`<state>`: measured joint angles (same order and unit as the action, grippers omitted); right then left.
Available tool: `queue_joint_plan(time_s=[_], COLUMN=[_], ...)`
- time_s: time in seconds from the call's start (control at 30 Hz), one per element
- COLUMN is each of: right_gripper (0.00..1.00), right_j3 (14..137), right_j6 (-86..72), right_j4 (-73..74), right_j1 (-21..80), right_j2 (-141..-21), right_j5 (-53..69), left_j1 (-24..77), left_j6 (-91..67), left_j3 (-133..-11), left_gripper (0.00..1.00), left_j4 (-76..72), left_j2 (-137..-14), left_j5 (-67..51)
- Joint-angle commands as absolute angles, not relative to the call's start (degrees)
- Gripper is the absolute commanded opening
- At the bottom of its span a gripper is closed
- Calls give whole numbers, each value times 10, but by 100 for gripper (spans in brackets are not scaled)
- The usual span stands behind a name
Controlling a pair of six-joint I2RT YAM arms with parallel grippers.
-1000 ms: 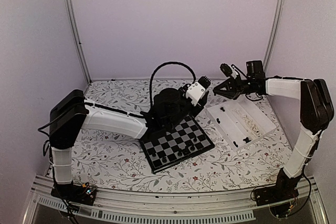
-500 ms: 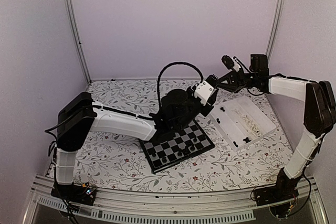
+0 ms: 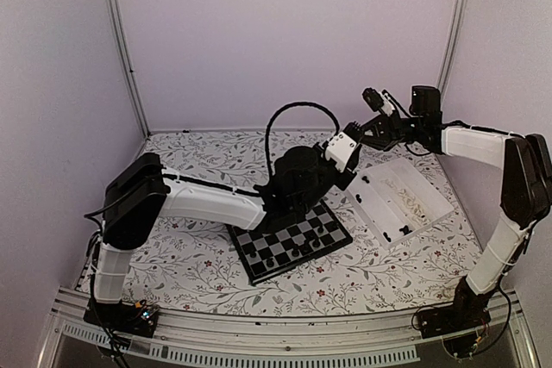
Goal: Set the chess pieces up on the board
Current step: Place the chess piece on the chessboard.
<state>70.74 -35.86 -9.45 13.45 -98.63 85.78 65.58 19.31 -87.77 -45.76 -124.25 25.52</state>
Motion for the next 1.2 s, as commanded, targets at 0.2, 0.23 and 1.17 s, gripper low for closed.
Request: queue_joint_plan(time_s=[0.2,0.23,1.17], right_gripper=[10,10,53], right_j3=[694,694,733], right_j6=[-370,-371,161], right_j4=[-118,-119,243], right_j1=[147,147,40], right_j2=[-970,-970,-945], right_j5=[864,865,521], left_j1=[659,658,484], left_j6=[187,187,-131], left_j3=[-913,-913,-1074], left_gripper=[20,18,0], left_j4=[-451,-450,618], left_j2=[-1265,-1265,-1106], left_j5=[295,299,-115])
